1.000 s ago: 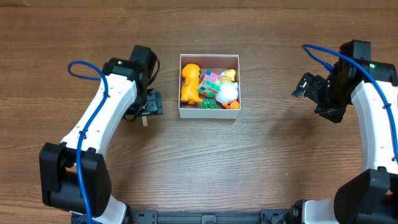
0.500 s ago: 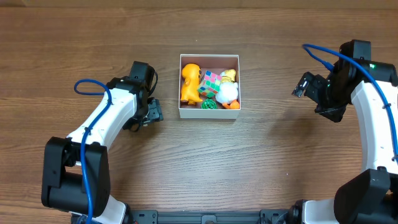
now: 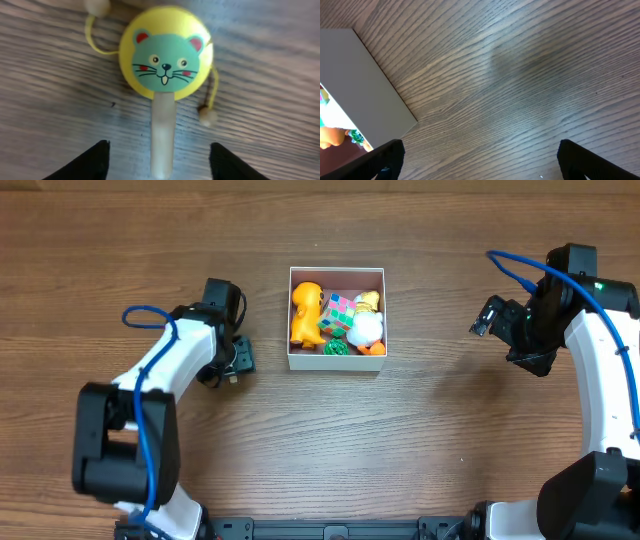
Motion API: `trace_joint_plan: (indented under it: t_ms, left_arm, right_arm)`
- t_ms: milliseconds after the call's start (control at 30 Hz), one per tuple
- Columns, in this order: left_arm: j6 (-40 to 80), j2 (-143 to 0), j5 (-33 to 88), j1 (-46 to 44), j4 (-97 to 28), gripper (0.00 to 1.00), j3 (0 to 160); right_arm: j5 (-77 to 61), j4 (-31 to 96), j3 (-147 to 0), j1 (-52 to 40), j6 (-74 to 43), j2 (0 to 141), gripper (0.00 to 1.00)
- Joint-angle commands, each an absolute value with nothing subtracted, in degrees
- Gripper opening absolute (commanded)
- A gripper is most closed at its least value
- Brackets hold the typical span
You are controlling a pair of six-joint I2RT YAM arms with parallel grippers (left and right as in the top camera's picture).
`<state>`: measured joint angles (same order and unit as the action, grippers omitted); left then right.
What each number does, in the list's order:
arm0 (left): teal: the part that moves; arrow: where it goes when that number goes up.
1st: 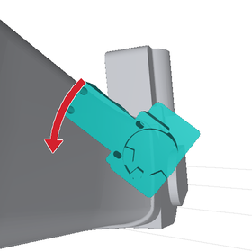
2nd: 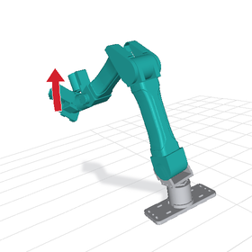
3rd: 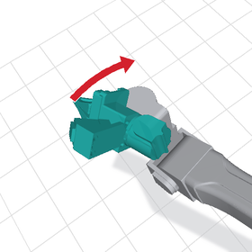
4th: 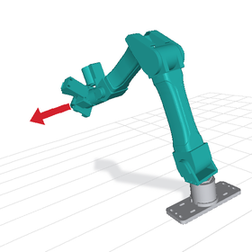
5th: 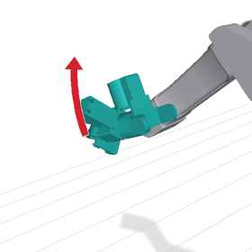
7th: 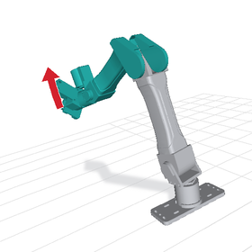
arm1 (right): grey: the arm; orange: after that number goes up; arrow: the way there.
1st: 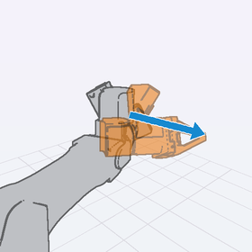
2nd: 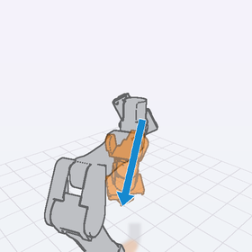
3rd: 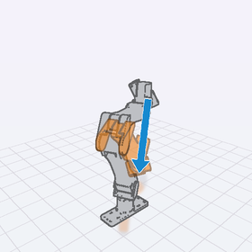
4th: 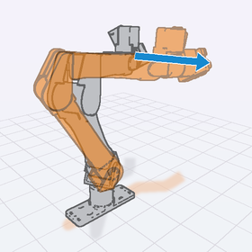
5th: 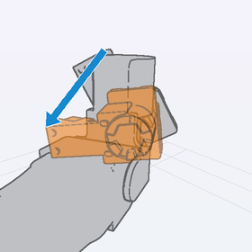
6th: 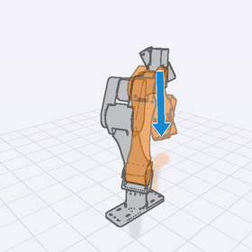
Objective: Pack container
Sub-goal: 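Grasp the cat-face rattle drum by its handle with the left gripper, then lift the rattle drum into the box and release it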
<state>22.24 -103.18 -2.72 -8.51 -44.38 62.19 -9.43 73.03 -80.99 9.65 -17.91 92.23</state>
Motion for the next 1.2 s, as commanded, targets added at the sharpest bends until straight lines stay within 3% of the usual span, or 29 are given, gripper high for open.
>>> trace_joint_plan:
  t_ms: [0,167,500,567,867,1167]
  left_arm:
    - [20.8,-106.5,-1.4,-8.2,-44.4,0.56,61.6]
    - [20.5,-107.0,-2.0,-8.2,-44.1,0.53,61.6]
    - [19.2,-107.2,-3.4,-7.1,-42.4,0.36,61.6]
    - [18.3,-107.2,-3.7,-6.9,-41.8,0.26,61.6]
    - [13.6,-107.1,-3.4,-6.8,-40.8,0.05,62.6]
    - [12.6,-106.0,-0.8,-6.8,-50.8,0.04,72.4]
  right_arm:
    - [-9.0,72.8,-81.3,9.5,-17.5,92.4,1.0]
    - [-9.0,72.8,-81.3,9.5,-17.5,92.4,1.0]
    - [-9.1,72.8,-81.3,9.5,-17.5,92.4,1.0]
    - [-9.1,72.8,-81.3,9.5,-17.5,92.4,1.0]
    - [-9.0,73.5,-81.3,9.5,-17.5,92.4,1.0]
    - [-9.0,73.9,-81.3,9.5,-17.5,92.4,1.0]
